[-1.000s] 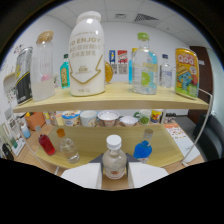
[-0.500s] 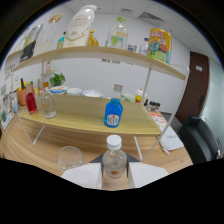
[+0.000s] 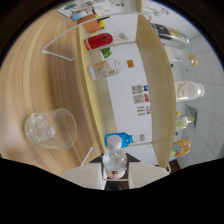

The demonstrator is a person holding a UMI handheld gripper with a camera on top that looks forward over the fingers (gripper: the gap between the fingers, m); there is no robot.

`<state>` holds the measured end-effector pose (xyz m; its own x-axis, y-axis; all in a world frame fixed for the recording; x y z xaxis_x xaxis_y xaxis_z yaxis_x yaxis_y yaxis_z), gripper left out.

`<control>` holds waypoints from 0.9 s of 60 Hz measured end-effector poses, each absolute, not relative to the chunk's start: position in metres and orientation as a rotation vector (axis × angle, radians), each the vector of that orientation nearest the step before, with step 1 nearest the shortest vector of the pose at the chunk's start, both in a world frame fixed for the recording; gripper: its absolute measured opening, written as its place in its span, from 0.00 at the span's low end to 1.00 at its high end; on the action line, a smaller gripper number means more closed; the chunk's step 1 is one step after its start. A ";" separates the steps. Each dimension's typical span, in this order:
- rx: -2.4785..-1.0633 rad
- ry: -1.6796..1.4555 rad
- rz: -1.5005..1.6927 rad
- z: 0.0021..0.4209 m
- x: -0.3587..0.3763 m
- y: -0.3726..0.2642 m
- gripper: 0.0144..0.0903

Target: Make me a cup of Mojito.

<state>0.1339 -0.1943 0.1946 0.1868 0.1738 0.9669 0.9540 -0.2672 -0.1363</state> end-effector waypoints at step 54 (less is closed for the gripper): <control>-1.211 -1.538 -1.475 0.237 0.091 -0.194 0.27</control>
